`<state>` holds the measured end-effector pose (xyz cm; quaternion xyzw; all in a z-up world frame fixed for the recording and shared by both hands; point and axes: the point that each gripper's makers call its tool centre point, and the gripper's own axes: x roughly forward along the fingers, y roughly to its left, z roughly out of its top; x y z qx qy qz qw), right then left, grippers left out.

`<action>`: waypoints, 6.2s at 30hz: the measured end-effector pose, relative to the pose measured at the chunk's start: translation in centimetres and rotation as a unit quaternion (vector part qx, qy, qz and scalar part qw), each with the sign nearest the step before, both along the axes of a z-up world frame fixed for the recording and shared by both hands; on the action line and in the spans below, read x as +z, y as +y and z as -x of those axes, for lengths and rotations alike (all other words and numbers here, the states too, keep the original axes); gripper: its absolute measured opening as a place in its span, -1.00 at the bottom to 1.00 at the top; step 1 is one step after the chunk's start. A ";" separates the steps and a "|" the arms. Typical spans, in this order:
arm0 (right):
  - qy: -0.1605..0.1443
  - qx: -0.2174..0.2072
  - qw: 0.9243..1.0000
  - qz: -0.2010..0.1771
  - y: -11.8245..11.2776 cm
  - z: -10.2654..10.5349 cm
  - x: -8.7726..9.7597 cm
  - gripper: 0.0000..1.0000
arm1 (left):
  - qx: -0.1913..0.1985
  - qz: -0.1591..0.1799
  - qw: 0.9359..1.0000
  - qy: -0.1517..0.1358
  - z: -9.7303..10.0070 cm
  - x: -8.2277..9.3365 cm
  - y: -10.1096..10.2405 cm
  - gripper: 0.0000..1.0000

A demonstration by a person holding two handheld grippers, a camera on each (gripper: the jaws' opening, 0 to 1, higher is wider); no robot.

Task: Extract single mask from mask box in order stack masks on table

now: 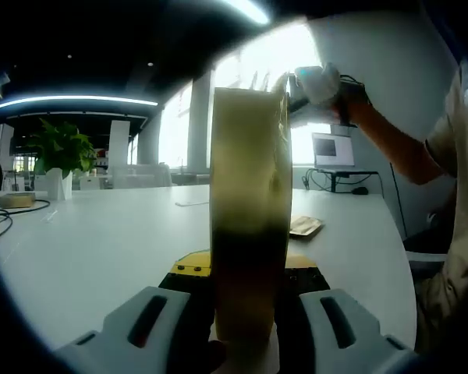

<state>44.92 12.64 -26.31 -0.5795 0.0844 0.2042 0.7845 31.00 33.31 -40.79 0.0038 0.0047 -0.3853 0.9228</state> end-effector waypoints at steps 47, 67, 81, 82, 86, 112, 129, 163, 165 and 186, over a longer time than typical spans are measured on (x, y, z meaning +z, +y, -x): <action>0.058 -0.012 0.996 0.068 -0.1 3.1 -5.5 -1.00 | 0.000 0.000 1.000 0.000 -0.1 -0.1 0.0 -0.61; 0.077 -0.009 0.994 0.079 -0.6 5.9 -7.5 -1.00 | -0.001 0.000 1.000 0.000 -0.1 -0.1 0.0 -0.61; 0.089 -0.011 0.994 0.062 -1.0 8.3 -9.6 -1.00 | 0.000 -0.001 1.000 -0.001 -0.1 -0.1 0.1 -0.61; 0.091 -0.010 0.994 0.062 -0.9 8.6 -10.0 -1.00 | 0.000 -0.001 1.000 -0.001 -0.1 -0.1 0.1 -0.61; 0.099 -0.009 0.993 0.062 -0.9 9.2 -10.8 -1.00 | 0.000 -0.001 1.000 -0.001 -0.1 0.0 0.1 -0.61; 0.131 -0.019 0.990 0.044 -0.9 11.9 -16.1 -1.00 | 0.001 -0.002 1.000 -0.001 0.0 -0.1 0.0 -0.61; 0.144 -0.018 0.989 0.032 -0.3 12.5 -17.6 -1.00 | 0.001 -0.002 1.000 -0.002 0.0 0.0 0.0 -0.61; 0.138 -0.028 0.975 -0.175 -0.9 14.2 -16.2 -1.00 | 0.001 -0.003 1.000 -0.002 0.0 0.0 0.0 -0.61; 0.137 -0.033 0.968 -0.208 -1.0 14.2 -16.2 -1.00 | 0.001 -0.003 1.000 -0.002 0.0 0.0 0.0 -0.61; 0.134 -0.062 0.904 -0.401 -1.0 15.1 -16.7 -1.00 | 0.002 -0.004 1.000 -0.002 0.0 -0.1 0.1 -0.61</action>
